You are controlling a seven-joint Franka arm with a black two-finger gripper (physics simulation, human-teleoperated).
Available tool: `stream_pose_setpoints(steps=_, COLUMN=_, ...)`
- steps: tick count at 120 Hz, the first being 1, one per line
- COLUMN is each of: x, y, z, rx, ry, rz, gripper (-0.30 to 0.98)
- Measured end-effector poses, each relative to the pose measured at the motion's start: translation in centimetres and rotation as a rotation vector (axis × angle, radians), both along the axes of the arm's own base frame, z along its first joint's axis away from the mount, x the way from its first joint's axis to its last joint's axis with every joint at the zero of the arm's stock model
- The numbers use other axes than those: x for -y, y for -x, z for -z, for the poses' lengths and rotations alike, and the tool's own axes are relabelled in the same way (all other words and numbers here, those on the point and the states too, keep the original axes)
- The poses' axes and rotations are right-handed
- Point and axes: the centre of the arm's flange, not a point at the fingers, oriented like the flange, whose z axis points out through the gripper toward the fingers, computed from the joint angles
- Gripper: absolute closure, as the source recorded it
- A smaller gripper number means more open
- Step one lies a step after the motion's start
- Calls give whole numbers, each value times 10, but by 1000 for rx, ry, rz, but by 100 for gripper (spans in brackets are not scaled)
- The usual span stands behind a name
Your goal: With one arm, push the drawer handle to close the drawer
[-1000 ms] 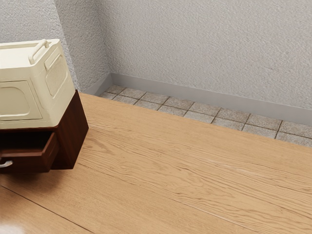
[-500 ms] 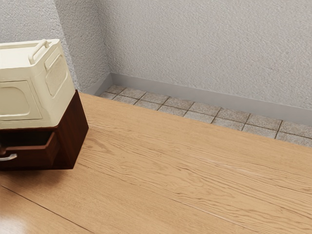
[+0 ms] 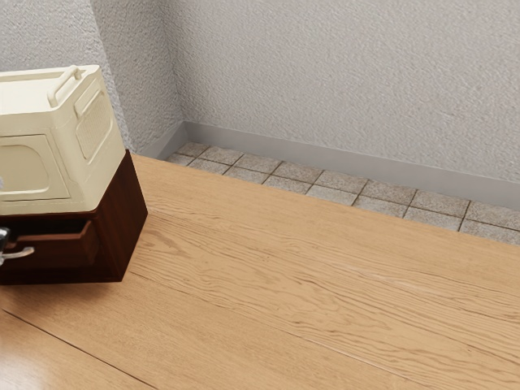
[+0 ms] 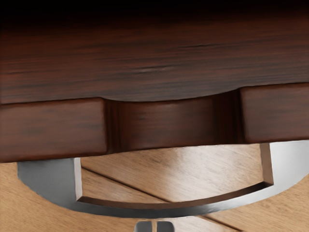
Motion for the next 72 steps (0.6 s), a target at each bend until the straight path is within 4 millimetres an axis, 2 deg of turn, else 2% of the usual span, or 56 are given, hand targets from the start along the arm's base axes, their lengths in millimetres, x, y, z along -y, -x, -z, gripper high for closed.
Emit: stream_pose_setpoints(steps=72, x=-17, y=-22, z=0, rx=16, ry=10, rz=30, gripper=79)
